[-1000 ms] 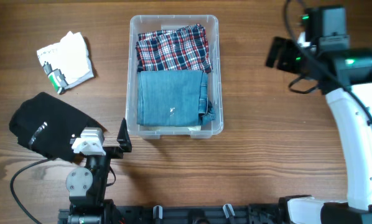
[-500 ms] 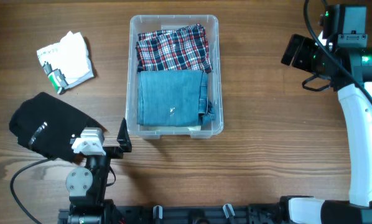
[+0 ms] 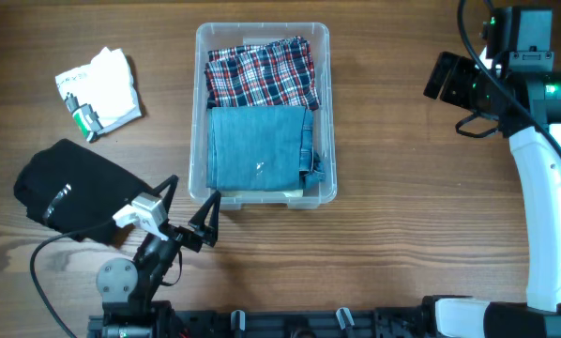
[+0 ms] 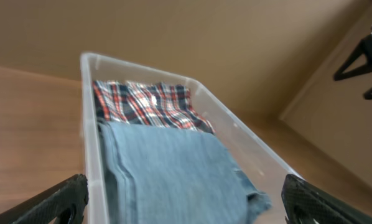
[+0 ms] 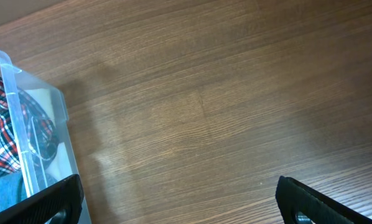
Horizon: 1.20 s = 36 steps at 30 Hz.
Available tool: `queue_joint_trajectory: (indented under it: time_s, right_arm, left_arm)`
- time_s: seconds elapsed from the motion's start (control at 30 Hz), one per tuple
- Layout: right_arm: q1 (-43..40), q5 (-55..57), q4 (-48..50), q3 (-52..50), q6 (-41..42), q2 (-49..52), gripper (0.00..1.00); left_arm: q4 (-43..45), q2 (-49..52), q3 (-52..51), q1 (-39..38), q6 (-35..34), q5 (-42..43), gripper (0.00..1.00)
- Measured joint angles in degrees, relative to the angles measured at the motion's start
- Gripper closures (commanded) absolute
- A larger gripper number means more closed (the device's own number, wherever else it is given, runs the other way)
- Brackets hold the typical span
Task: Pack container
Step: 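Move the left gripper down to the black garment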
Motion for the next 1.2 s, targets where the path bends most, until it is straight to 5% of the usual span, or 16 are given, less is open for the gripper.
queue_joint_trajectory:
  time_s: [0.2, 0.37, 0.53, 0.8, 1.2]
  right_arm:
    - [0.00, -0.02, 0.00, 0.00, 0.00, 0.00, 0.00]
    - [0.00, -0.02, -0.24, -0.02, 0.00, 0.09, 0.00]
    - [0.00, 0.00, -0.24, -0.02, 0.00, 0.11, 0.00]
    - [0.00, 0.00, -0.35, -0.02, 0.00, 0.11, 0.00]
    - [0.00, 0.00, -0.37, -0.02, 0.00, 0.11, 0.00]
  left_arm:
    - [-18.03, 2.12, 11.89, 0.00, -3.52, -7.28, 0.00]
    - [-31.85, 15.21, 27.02, 0.00, -4.07, -21.00, 0.00]
    - [-37.73, 33.46, 38.71, 0.31, -3.78, -28.28, 0.00]
    - [-41.16, 49.27, 49.09, 0.79, -3.89, -26.03, 0.00]
    - [-53.53, 50.27, 49.24, 25.05, -12.70, -30.60, 0.00]
